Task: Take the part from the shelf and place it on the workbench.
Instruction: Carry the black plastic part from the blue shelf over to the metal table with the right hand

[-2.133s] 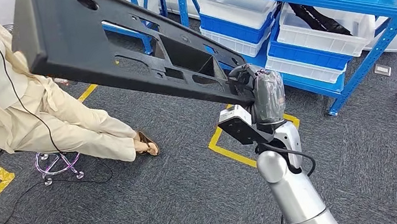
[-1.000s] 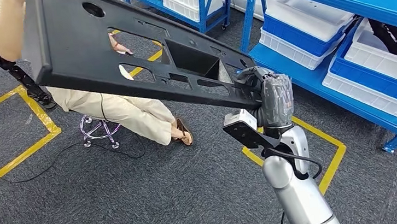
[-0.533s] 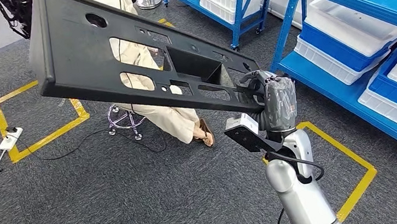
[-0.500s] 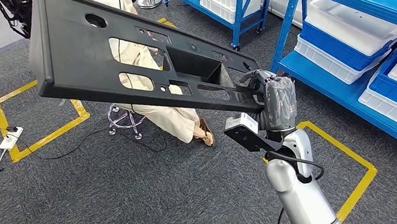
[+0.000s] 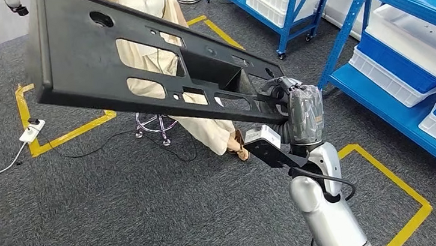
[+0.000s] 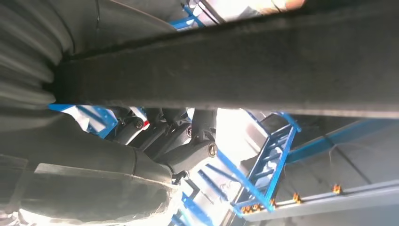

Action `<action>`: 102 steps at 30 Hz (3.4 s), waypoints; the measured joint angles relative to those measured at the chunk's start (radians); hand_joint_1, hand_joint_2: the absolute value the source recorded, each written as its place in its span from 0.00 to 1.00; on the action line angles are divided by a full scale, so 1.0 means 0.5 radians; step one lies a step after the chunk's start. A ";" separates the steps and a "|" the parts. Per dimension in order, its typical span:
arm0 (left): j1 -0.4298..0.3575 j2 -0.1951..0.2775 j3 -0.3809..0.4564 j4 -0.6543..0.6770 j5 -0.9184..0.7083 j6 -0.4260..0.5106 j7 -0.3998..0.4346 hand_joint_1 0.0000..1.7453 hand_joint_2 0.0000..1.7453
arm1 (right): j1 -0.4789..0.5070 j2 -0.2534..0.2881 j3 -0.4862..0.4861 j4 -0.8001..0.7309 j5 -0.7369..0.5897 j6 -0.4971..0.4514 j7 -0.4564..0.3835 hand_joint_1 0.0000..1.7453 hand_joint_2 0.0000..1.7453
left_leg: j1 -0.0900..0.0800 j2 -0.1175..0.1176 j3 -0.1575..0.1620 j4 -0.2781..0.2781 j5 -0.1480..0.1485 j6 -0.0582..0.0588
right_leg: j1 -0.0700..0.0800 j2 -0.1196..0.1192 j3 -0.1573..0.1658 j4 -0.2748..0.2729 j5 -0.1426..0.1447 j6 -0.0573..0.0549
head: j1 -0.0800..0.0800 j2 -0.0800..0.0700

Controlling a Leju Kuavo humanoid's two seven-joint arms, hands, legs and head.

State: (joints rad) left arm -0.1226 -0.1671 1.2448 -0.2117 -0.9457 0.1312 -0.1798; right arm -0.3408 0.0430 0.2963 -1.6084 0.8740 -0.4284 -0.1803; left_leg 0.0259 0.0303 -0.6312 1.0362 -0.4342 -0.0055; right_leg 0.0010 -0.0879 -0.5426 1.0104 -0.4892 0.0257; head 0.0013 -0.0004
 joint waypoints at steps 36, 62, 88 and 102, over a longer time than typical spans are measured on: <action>0.016 0.000 0.001 -0.002 -0.018 0.089 0.202 0.00 1.00 | -0.814 0.308 0.185 0.458 -0.055 0.416 0.273 1.00 1.00 | -0.012 -0.058 -0.022 -0.020 0.040 0.071 | -0.008 0.117 -0.147 0.295 -0.148 -0.023 | 0.007 0.000; 0.038 0.009 0.011 -0.005 0.033 0.054 0.161 0.00 1.00 | -0.887 0.495 0.280 0.828 0.040 0.468 0.276 1.00 1.00 | -0.006 0.027 -0.010 0.000 0.008 0.001 | 0.026 0.007 -0.054 0.015 0.027 -0.049 | 0.011 0.000; 0.049 0.013 0.011 -0.008 0.036 0.045 0.126 0.00 1.00 | -0.896 0.472 0.272 0.942 0.036 0.462 0.243 1.00 1.00 | 0.008 -0.031 -0.156 0.286 -0.075 -0.027 | -0.002 0.081 -0.076 0.019 0.047 -0.084 | 0.007 0.000; 0.037 0.017 0.011 -0.008 0.008 -0.037 0.012 0.00 1.00 | -0.891 0.401 0.264 0.918 0.075 0.448 0.287 1.00 1.00 | -0.010 -0.159 0.015 -0.036 0.031 0.070 | -0.021 0.171 -0.304 0.502 -0.142 -0.001 | 0.025 0.000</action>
State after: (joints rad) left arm -0.1043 -0.1587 1.2505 -0.2159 -0.9415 0.1129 -0.1737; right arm -0.7865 0.2433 0.4281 -1.1495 0.9113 -0.2046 -0.0369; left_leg 0.0211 -0.0494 -0.6236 1.0185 -0.4184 0.0296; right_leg -0.0093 -0.0025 -0.6947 1.2616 -0.5602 0.0253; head 0.0135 -0.0004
